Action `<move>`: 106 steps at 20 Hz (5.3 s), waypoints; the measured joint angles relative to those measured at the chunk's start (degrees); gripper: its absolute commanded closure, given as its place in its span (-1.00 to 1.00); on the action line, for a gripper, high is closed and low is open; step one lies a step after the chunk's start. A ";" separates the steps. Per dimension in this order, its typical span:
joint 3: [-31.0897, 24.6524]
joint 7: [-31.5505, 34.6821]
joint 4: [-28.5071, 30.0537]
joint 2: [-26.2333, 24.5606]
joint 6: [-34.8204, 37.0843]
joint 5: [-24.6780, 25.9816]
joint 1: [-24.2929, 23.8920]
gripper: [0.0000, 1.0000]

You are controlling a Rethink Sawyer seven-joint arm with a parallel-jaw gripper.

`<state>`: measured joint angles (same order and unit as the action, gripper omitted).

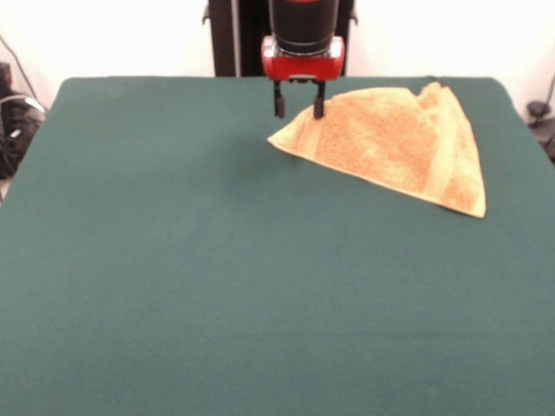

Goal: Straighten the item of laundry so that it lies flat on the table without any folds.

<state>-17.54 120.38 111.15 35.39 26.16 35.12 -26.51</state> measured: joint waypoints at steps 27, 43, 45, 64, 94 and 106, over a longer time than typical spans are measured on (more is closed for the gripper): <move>0.01 0.00 0.17 -0.08 0.00 -1.30 1.81 -1.00; 0.01 0.00 0.44 -0.02 0.00 -1.46 2.73 -1.00; 0.01 0.00 0.43 -0.02 0.00 -1.45 2.77 -1.00; 9.22 0.00 0.44 -3.74 -11.18 -1.51 10.06 -1.00; 17.30 0.00 1.07 -7.92 -22.23 -4.87 13.15 1.00; 17.52 0.00 1.26 -7.98 -22.55 -5.73 13.17 1.00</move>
<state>-0.02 120.38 112.41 27.41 3.60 29.39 -13.34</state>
